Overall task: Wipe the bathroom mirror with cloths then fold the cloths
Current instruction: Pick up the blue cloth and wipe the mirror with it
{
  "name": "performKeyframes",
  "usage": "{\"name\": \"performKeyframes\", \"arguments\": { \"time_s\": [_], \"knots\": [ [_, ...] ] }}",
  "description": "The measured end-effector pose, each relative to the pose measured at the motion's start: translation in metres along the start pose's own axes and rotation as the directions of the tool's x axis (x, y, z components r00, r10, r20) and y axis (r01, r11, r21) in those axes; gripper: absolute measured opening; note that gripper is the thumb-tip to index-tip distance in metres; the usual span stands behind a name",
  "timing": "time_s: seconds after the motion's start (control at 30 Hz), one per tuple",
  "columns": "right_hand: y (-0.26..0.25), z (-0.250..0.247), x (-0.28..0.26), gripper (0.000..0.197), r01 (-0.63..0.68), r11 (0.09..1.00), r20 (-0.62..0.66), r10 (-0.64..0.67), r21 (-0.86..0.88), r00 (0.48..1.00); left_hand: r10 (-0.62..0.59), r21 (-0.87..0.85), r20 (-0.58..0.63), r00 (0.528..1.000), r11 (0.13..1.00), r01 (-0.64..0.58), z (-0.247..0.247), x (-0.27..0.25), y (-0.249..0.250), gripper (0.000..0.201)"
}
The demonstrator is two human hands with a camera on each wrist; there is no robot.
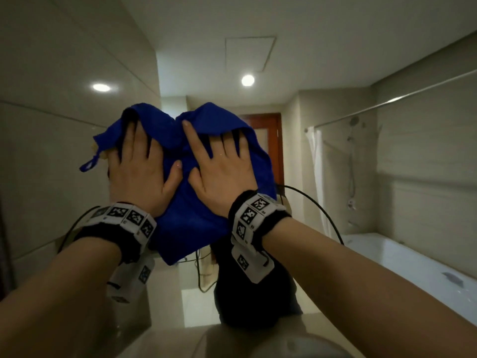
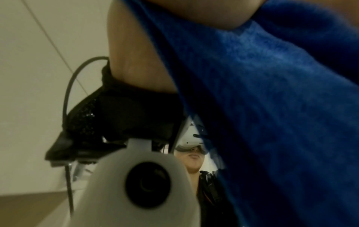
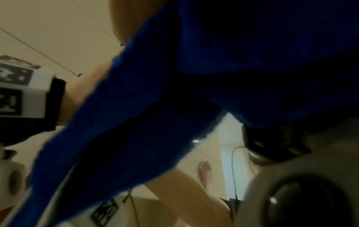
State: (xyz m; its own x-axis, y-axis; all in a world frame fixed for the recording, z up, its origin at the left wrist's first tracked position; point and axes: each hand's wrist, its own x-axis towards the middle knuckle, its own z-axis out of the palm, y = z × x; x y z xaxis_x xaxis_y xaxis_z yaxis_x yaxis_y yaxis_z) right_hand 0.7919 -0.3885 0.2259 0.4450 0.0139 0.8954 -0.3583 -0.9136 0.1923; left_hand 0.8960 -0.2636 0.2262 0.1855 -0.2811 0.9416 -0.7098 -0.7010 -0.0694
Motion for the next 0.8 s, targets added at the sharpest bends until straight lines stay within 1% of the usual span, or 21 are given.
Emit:
{"name": "performKeyframes", "arguments": {
  "time_s": [0.13,0.2,0.27,0.33,0.4,0.43,0.47,0.5,0.57,0.63,0.7,0.8],
  "knots": [
    [-0.063,0.009,0.032,0.071,0.000,1.000,-0.014,0.000,-0.005,1.000,0.006,0.027,-0.009,1.000,1.000,-0.006,-0.011,0.009,-0.062,0.071],
    [-0.083,0.009,0.048,0.070,0.007,1.000,-0.010,-0.007,0.000,1.000,0.027,0.036,-0.032,0.999,0.999,-0.026,-0.017,0.018,-0.089,0.072],
    [-0.108,0.011,0.069,0.069,0.034,0.999,-0.020,-0.034,-0.005,0.999,0.024,0.054,-0.045,0.999,0.998,-0.021,-0.024,0.026,-0.120,0.072],
    [-0.133,0.012,0.094,0.069,0.075,0.997,-0.023,-0.075,0.004,0.997,-0.047,0.097,-0.078,0.996,0.994,0.054,-0.030,0.034,-0.150,0.069],
    [-0.157,0.012,0.120,0.069,0.121,0.992,-0.011,-0.121,0.016,0.993,-0.189,0.118,-0.068,0.980,0.974,0.196,-0.041,0.043,-0.179,0.067],
    [-0.168,0.011,0.132,0.069,0.143,0.990,-0.005,-0.143,0.019,0.990,-0.238,0.125,-0.059,0.970,0.962,0.243,-0.046,0.048,-0.191,0.067],
    [-0.181,0.012,0.145,0.068,0.170,0.985,-0.010,-0.170,0.024,0.985,-0.251,0.153,-0.048,0.967,0.955,0.255,-0.053,0.051,-0.202,0.066],
    [-0.190,0.013,0.154,0.066,0.192,0.981,-0.014,-0.192,0.023,0.981,-0.246,0.178,-0.040,0.968,0.952,0.249,-0.053,0.053,-0.207,0.063],
    [-0.206,0.013,0.169,0.063,0.231,0.973,-0.047,-0.229,0.027,0.972,-0.238,0.243,-0.067,0.969,0.938,0.248,-0.051,0.056,-0.214,0.053],
    [-0.212,0.013,0.179,0.062,0.256,0.966,-0.084,-0.254,0.020,0.964,-0.260,0.227,-0.118,0.958,0.932,0.281,-0.051,0.059,-0.214,0.045],
    [-0.211,0.013,0.185,0.062,0.289,0.957,-0.091,-0.287,0.006,0.954,-0.256,0.240,-0.139,0.957,0.929,0.283,-0.051,0.060,-0.214,0.044],
    [-0.208,0.011,0.193,0.062,0.310,0.951,-0.089,-0.310,-0.011,0.947,-0.233,0.279,-0.129,0.964,0.924,0.261,-0.048,0.066,-0.220,0.046]
  ]
}}
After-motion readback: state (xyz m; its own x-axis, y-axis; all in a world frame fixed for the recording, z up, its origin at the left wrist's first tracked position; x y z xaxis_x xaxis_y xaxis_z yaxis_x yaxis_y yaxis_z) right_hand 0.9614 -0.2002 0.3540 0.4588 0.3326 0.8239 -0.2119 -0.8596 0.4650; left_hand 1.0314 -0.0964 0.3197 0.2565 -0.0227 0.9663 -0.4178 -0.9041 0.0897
